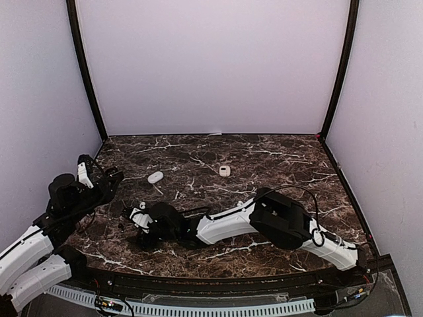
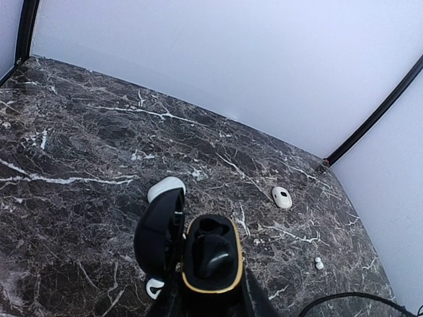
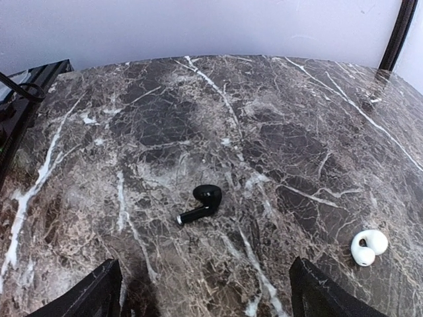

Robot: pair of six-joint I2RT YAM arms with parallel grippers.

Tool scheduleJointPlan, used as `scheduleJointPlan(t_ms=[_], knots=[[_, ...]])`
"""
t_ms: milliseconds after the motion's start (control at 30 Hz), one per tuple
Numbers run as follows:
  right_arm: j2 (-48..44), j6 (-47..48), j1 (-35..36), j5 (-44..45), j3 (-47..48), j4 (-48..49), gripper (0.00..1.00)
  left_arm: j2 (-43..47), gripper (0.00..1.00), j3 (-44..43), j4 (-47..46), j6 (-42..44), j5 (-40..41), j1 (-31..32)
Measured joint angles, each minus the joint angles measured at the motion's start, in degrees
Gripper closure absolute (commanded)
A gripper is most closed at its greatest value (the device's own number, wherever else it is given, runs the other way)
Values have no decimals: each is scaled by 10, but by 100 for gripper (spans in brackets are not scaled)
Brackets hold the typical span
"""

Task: Insert the wireless bluetooth earbuds into the charging case
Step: Move the right earbud to the center of the board.

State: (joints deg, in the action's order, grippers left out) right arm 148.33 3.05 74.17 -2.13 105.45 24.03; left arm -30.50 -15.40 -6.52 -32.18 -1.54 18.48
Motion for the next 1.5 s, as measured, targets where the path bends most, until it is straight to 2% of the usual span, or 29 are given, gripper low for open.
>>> scheduleJointPlan(t_ms=[167,300,500,800,900,1333,1500], knots=[[45,13,0,-4,54,0,8,12,98,-27,24,5,7,0],[75,23,0,0,116,-8,1,15,98,-53,36,9,6,0],[111,26,0,9,174,-14,3,24,98,-83,53,22,6,0],[165,11,0,9,282,-78,27,37,98,-85,67,28,5,0],[165,-7,0,9,289,-106,32,37,98,-85,66,28,2,0],[165,-49,1,12,329,-196,78,54,98,-85,66,28,-4,0],[165,-50,1,20,330,-198,86,55,98,-85,66,28,-5,0]])
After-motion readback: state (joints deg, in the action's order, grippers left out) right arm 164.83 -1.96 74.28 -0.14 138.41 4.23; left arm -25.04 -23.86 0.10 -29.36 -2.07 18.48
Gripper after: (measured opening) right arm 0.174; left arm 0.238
